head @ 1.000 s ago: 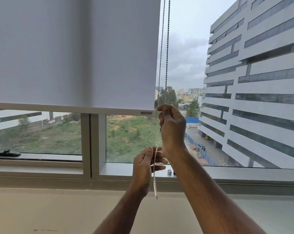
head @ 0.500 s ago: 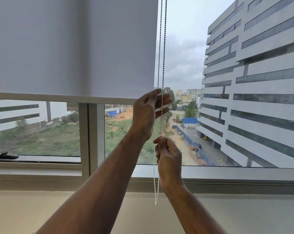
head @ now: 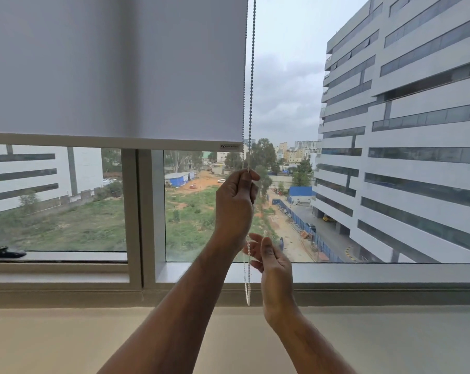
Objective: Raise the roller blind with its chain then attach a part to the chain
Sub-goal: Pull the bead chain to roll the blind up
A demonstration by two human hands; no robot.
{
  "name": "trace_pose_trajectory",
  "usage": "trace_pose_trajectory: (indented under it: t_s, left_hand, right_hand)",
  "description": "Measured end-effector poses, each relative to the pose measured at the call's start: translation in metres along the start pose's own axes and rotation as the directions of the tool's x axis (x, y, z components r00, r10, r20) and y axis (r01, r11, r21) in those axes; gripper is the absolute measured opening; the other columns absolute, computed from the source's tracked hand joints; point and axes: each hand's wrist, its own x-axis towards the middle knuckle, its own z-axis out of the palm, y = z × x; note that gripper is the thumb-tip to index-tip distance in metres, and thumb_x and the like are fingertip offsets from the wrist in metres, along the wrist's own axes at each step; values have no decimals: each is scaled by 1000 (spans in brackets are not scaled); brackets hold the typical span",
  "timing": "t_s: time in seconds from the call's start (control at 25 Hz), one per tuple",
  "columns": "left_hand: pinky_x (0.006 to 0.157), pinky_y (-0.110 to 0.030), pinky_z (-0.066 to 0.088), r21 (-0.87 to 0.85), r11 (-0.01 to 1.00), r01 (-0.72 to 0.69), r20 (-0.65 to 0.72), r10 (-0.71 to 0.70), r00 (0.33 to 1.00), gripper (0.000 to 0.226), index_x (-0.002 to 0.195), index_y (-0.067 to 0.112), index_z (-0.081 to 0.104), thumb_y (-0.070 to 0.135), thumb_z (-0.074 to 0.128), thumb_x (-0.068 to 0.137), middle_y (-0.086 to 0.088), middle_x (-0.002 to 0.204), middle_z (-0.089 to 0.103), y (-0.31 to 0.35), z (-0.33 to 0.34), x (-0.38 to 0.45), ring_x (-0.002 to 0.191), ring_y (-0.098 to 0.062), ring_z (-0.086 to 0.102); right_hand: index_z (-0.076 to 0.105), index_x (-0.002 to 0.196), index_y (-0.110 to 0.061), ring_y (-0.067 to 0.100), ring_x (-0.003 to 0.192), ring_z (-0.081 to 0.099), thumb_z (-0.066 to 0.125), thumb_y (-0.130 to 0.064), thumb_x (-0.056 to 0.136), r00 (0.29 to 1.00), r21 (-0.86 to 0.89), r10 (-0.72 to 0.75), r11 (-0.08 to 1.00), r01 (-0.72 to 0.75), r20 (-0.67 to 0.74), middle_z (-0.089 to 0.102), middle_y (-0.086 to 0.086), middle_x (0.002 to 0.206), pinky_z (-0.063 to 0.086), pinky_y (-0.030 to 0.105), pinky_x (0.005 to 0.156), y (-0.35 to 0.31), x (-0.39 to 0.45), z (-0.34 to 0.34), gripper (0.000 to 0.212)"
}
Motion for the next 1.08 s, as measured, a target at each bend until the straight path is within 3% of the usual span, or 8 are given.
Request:
trace_pose_trajectory:
  t_s: [0.08,0.16,0.48,0.6,0.72,0.84,0.92,1.08]
  left_hand:
    - [47,-23,27,5,1000,18,-6,-18,1000,32,87,20,67,16,44,110,2,61,41,-11,-6,-11,47,-6,31]
    - [46,-19,30,2,1000,21,-2,-21,1000,31,88,17,67,15,45,109,7,57,44,-21,-11,-22,45,-3,33]
    - [45,-18,27,66,995,69,-12,-68,998,42,80,30,68,14,44,110,10,55,42,-46,-21,-48,45,-3,31]
    - [46,-19,26,57,995,83,-6,-83,997,41,80,29,68,13,44,110,5,59,42,-51,-23,-56,48,-5,30]
    - [46,-20,27,60,994,87,16,-89,996,41,81,28,68,13,44,110,1,62,43,-54,-26,-61,50,-7,32]
    - [44,-22,32,32,990,139,50,-141,989,38,85,24,70,13,43,110,1,61,48,-60,-28,-65,48,-9,36]
    - [48,-27,47,0,981,192,60,-192,980,39,89,21,74,14,43,110,-2,65,60,-64,-31,-69,50,-13,50]
    - [76,-32,63,-56,961,271,2,-271,963,35,106,11,76,17,41,111,-11,91,79,-63,-38,-59,83,-19,76]
  right_hand:
    - [73,114,-23,3,95,74,42,-29,108,1000,17,-26,1000,26,4,81,-8,98,49,37,94,-14,13,2,32]
    - [71,118,-22,3,100,73,42,-27,109,995,45,-96,994,95,25,81,-10,101,51,35,93,-35,29,7,31]
    - [61,130,-8,24,108,72,38,-16,110,963,69,-220,975,212,155,76,8,111,55,37,92,-130,79,54,32]
    - [63,123,-7,20,81,73,39,-15,110,961,102,-202,977,186,189,75,11,99,56,32,69,-147,86,67,28]
    - [69,105,-7,7,45,43,44,-12,108,964,65,-235,971,229,127,55,1,65,32,23,44,-143,89,71,26]
    - [69,90,-13,6,49,35,47,-12,107,957,29,-282,959,280,70,47,-4,63,28,20,46,-133,85,68,27]
    - [68,88,-14,3,51,38,47,-14,107,948,1,-311,950,311,68,47,-6,64,31,17,47,-123,77,64,28]
    - [70,88,-14,3,51,37,49,-14,106,943,-39,-328,943,330,51,47,-7,63,31,15,48,-101,60,53,28]
